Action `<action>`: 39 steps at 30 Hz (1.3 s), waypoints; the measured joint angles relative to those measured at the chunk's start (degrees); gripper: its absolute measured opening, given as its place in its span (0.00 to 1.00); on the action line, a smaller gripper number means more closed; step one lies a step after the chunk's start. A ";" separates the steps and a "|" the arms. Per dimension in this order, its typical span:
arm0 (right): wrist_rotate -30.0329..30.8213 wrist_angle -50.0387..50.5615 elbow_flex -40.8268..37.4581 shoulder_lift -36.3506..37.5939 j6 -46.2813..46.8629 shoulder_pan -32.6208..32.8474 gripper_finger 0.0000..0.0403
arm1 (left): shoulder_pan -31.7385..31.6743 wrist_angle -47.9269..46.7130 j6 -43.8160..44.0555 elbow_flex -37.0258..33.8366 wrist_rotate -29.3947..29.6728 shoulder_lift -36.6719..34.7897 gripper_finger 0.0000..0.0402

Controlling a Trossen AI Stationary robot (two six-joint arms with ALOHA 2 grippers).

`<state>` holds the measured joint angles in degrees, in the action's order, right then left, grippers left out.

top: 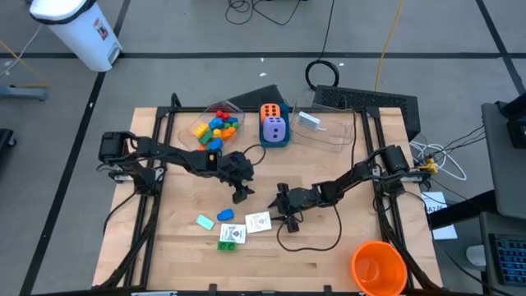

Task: Pick & Place Toys
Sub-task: Put the brown playing cards into the right transparent bin

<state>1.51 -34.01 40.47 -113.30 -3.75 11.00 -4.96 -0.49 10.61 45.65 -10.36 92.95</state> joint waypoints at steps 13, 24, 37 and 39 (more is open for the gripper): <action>-0.50 -7.94 0.04 -0.13 -1.62 -1.86 0.52 | 3.12 0.48 0.02 0.00 0.33 0.00 0.68; -2.44 -9.41 0.09 -0.02 -3.00 -3.79 0.52 | 4.35 -0.16 -0.28 -0.02 -0.14 0.00 0.68; -1.88 -9.04 0.09 0.00 -3.39 -8.25 0.52 | 16.69 -9.75 1.09 7.27 10.06 0.00 0.68; -1.79 -9.01 0.09 0.00 -3.09 -8.69 0.52 | 18.52 -9.26 1.74 8.23 12.39 0.00 0.68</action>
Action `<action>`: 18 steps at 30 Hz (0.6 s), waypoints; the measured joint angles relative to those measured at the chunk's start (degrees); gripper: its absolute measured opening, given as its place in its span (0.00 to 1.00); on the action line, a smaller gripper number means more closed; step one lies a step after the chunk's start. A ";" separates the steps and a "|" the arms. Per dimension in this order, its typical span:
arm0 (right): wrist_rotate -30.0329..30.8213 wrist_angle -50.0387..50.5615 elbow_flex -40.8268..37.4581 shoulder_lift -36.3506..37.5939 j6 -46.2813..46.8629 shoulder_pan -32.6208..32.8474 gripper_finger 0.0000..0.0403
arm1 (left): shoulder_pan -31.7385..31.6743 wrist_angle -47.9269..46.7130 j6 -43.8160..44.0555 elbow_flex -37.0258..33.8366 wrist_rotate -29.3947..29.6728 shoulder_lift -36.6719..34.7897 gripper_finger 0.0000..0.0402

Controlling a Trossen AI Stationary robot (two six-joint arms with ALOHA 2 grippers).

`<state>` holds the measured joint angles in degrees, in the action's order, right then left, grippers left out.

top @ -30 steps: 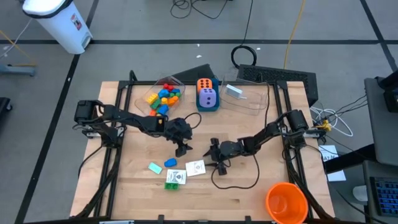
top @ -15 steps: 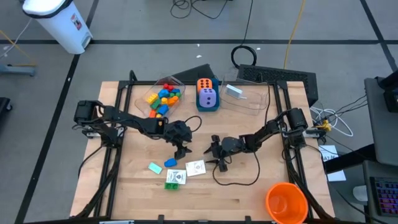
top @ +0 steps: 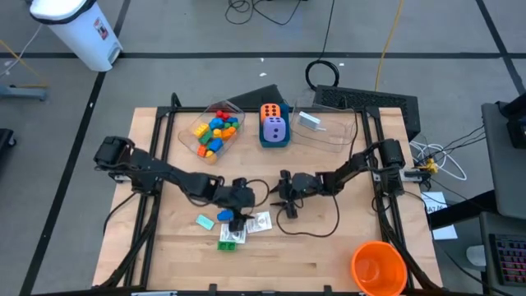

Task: Pick & Place Toys
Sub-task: Put the brown playing cards into the right transparent bin

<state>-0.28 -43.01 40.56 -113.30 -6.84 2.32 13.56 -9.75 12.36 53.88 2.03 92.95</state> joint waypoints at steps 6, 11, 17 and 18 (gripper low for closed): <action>0.26 -0.08 -1.17 0.02 2.94 -0.54 0.52 | 3.38 0.99 5.26 0.14 5.58 0.02 0.68; 0.64 0.44 -2.03 1.56 7.22 0.01 0.52 | 6.15 1.89 6.28 0.14 12.20 0.02 0.68; 8.97 12.94 -3.02 11.73 3.92 4.65 0.52 | 8.45 4.92 6.81 0.14 17.80 0.02 0.68; 12.88 16.17 -3.10 14.15 2.91 5.96 0.52 | 8.62 5.23 7.20 0.14 18.01 0.02 0.68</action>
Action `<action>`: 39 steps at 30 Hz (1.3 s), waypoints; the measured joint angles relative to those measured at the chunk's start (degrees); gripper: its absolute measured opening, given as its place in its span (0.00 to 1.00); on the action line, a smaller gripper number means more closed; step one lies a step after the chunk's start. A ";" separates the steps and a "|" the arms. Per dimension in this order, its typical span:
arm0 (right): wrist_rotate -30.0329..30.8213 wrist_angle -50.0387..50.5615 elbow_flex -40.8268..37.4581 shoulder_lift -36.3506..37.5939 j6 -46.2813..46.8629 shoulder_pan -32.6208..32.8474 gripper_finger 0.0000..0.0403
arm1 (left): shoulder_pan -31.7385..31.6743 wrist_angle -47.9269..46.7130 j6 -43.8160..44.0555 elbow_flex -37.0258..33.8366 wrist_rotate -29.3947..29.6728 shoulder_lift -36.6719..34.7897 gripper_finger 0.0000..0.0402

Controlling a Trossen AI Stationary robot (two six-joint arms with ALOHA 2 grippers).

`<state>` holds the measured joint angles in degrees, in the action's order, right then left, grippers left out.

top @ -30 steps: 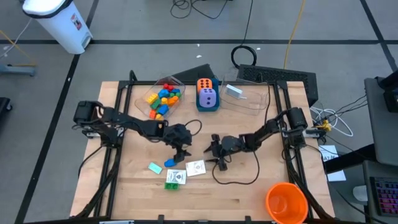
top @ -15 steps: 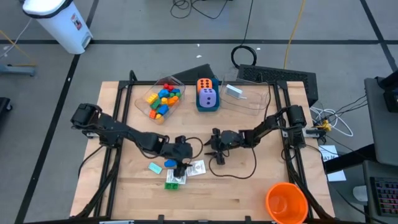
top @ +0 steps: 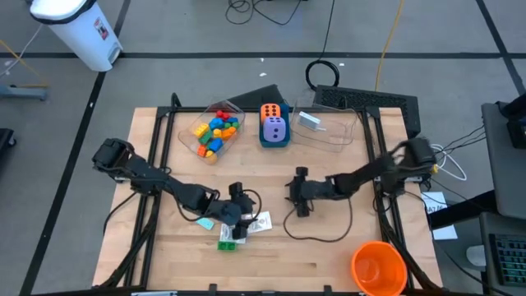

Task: Pick & Place Toys
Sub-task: Put the brown playing cards into the right transparent bin

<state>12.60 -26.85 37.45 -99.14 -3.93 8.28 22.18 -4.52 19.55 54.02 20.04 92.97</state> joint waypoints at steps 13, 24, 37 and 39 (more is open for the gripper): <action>19.94 16.55 0.15 24.82 6.90 12.94 0.52 | 0.10 7.02 2.28 -0.07 0.45 8.74 0.68; 21.90 18.08 -2.93 24.72 14.62 13.74 0.52 | 2.15 9.39 4.19 0.00 2.71 9.83 0.68; 21.75 2.61 -12.58 24.40 16.76 12.32 0.52 | 4.48 9.31 5.09 0.00 8.76 9.81 0.68; 21.69 1.95 -12.77 24.40 16.76 12.35 0.52 | 4.43 9.44 4.63 0.00 8.83 9.80 0.68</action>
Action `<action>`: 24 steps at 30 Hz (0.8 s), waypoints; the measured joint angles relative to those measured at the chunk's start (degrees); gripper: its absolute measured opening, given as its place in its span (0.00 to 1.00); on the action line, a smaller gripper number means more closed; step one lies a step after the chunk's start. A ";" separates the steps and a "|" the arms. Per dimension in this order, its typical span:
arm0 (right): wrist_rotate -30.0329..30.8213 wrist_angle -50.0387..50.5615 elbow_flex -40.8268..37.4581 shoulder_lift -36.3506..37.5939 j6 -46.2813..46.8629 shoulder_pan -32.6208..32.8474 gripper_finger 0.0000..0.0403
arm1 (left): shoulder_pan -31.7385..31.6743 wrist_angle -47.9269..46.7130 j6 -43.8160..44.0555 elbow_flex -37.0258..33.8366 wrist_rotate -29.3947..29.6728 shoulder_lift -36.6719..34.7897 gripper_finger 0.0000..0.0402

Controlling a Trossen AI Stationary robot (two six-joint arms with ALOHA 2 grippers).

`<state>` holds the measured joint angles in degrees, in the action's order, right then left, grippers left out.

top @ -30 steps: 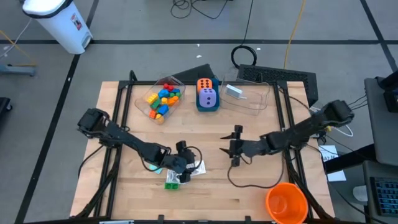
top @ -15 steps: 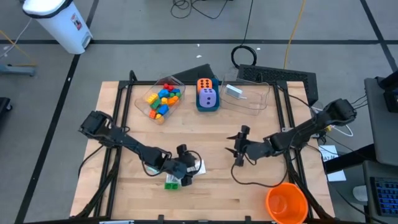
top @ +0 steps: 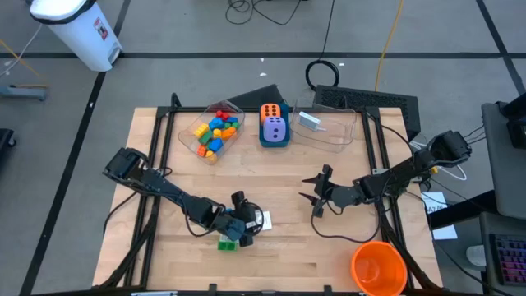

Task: Pick & Place Toys
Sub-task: Put the brown playing cards into the right transparent bin

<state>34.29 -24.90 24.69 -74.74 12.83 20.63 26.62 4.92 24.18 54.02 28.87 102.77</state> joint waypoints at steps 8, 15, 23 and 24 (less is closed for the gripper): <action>-1.57 -0.58 0.00 0.02 -0.02 0.08 0.52 | 0.04 0.69 4.56 0.00 -0.33 -0.05 0.68; -1.57 -0.58 0.00 0.02 -0.01 0.08 0.52 | -0.33 -0.65 4.57 0.00 -1.61 -0.07 0.68; -1.56 -0.58 0.00 0.02 -0.02 0.08 0.52 | -0.66 -1.76 4.34 0.00 -9.98 1.56 0.85; -1.56 -0.58 0.00 0.02 -0.02 0.08 0.52 | -0.65 -1.63 3.94 0.00 -10.38 1.75 0.88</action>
<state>32.73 -25.47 24.69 -74.72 12.82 20.71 25.97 3.29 28.13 54.02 18.49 104.52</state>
